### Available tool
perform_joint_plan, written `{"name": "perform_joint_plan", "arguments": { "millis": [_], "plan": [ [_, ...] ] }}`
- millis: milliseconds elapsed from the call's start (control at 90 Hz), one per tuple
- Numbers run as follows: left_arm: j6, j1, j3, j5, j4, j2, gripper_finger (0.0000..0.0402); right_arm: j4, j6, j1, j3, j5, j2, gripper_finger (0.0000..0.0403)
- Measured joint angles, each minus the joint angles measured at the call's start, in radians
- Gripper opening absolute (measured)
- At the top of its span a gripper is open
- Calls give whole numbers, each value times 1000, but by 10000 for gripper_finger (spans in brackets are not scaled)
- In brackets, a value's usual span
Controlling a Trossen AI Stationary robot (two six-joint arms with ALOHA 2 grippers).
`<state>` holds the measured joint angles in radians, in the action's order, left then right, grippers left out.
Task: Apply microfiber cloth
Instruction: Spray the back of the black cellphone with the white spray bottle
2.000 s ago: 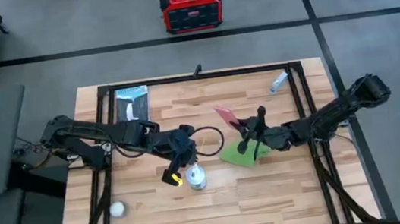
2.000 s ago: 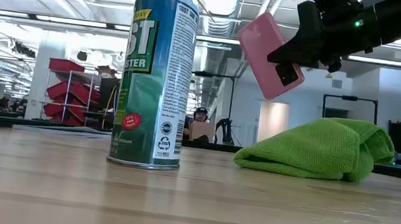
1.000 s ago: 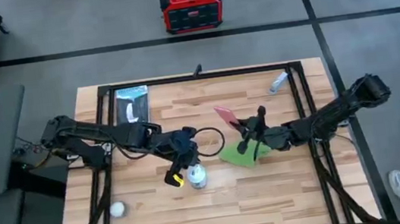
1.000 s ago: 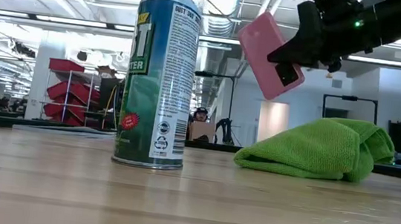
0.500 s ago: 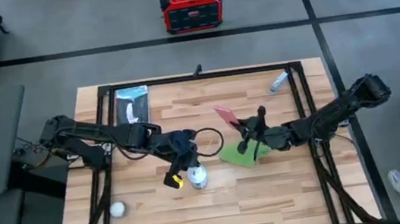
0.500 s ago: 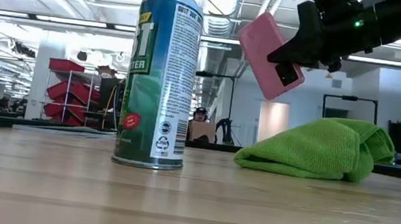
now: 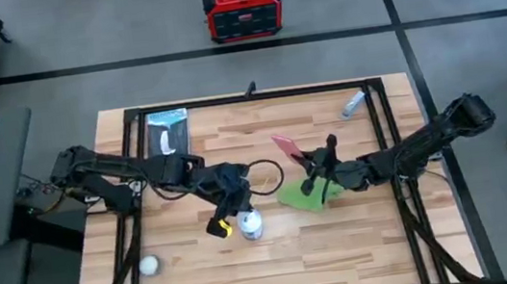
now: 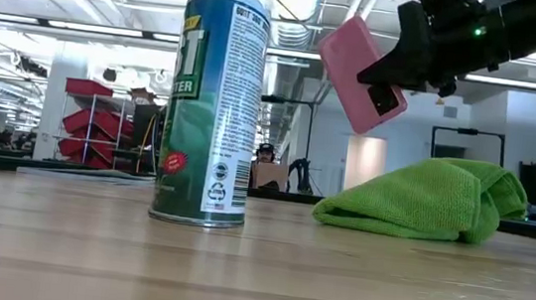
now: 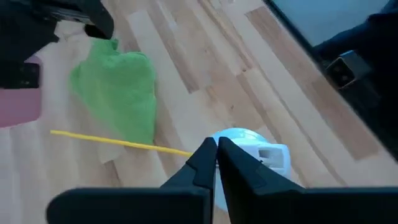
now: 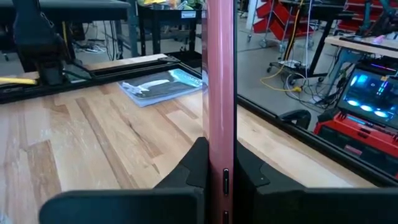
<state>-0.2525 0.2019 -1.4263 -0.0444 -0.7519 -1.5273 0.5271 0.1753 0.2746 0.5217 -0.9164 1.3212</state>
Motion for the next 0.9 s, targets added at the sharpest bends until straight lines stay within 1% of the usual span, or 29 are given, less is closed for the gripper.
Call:
{"name": "perform_joint_plan", "arguments": {
  "millis": [156, 300, 433, 533, 678, 767, 900],
  "plan": [
    [-24, -2, -90, 38, -78, 13, 0, -2, 0, 1, 1, 0, 0, 12],
    [-25, -1, -169, 45, -161, 15, 0, -5, 0, 1, 1, 1, 0, 12],
    [-20, -8, -171, 45, -179, 14, 0, -7, 0, 1, 1, 1, 0, 12],
    [-11, -15, -172, 42, -187, -12, 0, -7, 1, 1, 1, 1, 0, 12],
    [-15, -19, -172, -43, -187, -87, 0, -10, 9, 1, 1, 1, 0, 12],
    [-12, -19, -176, -53, -198, -128, 0, -16, 11, 2, 1, 1, 0, 12],
    [-4, -19, -180, -60, -203, -156, 0, -22, 11, 14, 1, 1, 0, 12]
  ]
}}
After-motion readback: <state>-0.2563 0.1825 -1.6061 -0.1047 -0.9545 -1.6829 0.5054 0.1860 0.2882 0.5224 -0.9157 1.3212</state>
